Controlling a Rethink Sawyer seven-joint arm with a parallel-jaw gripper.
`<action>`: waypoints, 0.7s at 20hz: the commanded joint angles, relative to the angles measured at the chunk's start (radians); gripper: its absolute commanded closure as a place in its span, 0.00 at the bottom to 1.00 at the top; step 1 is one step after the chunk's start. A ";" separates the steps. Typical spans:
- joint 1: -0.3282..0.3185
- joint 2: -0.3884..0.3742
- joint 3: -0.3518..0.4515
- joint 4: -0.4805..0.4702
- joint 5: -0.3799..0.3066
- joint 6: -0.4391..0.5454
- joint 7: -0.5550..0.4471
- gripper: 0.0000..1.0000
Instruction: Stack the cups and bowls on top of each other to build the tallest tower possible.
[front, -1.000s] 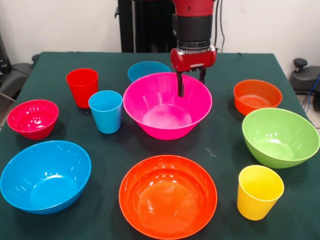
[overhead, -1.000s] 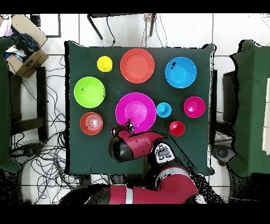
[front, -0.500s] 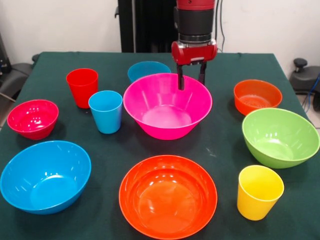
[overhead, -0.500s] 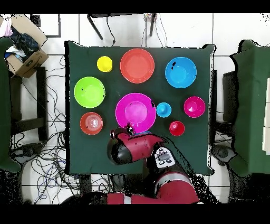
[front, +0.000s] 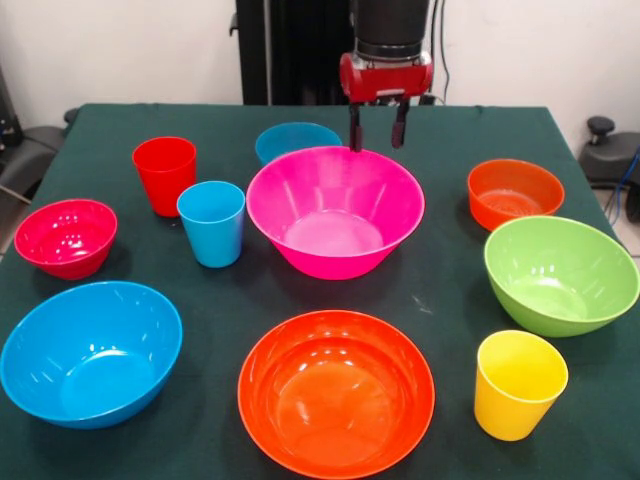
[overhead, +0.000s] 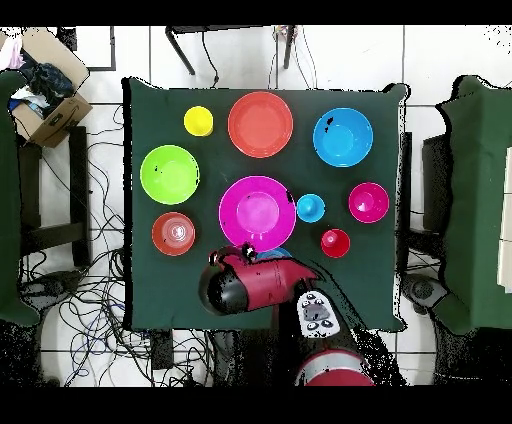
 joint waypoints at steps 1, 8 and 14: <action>0.012 -0.107 0.090 0.054 0.089 0.190 0.120 0.00; -0.067 -0.123 0.124 0.092 0.051 0.172 0.062 0.00; -0.103 -0.123 0.135 0.106 0.028 0.161 0.049 0.00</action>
